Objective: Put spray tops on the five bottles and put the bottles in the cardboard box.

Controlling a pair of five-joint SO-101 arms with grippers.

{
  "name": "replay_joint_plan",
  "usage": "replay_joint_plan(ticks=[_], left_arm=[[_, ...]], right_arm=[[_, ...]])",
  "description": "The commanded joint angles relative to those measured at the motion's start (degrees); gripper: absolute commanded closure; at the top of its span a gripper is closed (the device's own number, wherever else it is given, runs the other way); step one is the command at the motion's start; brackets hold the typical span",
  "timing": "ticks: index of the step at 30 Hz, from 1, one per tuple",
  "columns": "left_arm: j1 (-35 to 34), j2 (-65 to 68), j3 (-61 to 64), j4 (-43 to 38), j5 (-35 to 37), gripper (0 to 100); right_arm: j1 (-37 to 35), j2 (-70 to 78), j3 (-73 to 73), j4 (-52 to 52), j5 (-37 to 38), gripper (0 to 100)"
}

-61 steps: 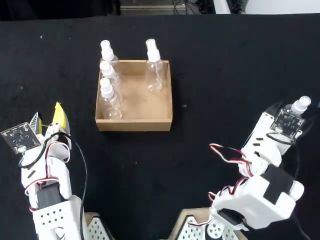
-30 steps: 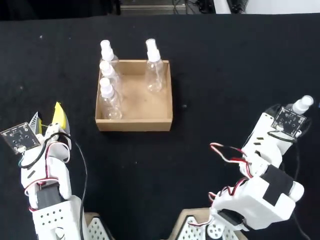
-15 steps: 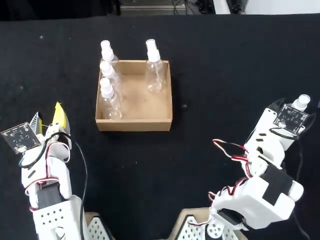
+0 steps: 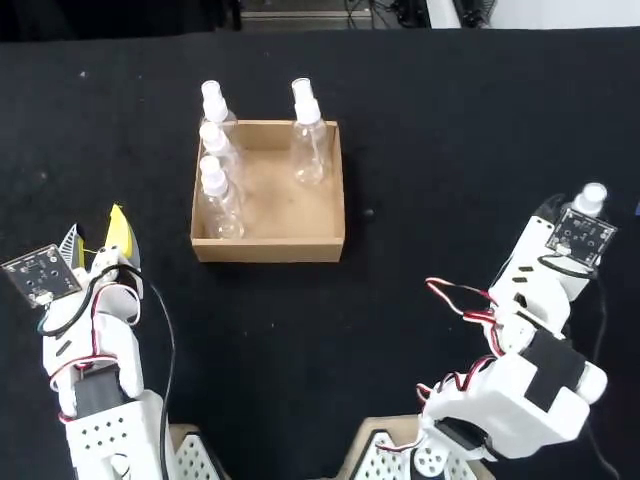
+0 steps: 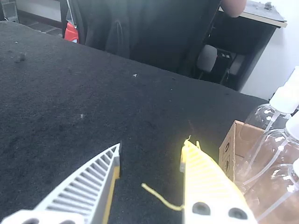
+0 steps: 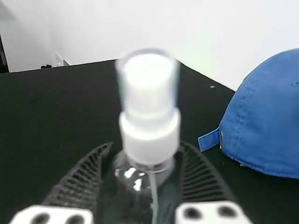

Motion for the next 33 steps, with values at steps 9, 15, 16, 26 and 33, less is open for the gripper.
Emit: replay_joint_plan(ticks=[9,15,16,26,33], left_arm=[[0.22,-0.88,1.36,-0.35,-0.18,81],[0.22,-0.88,1.36,-0.35,-0.18,81],[0.22,-0.88,1.36,-0.35,-0.18,81],[0.22,-0.88,1.36,-0.26,-0.18,81],[0.22,-0.88,1.36,-0.26,-0.18,81]], right_arm=[[0.00,-11.38,1.63,2.90,1.49,97.5],[-1.41,-27.21,2.15,20.22,1.14,97.6],[-1.58,-29.67,1.89,23.65,0.53,97.6],[-8.44,-42.24,1.63,46.59,-2.29,97.5],[-10.29,-42.33,9.63,42.29,-2.29,97.3]])
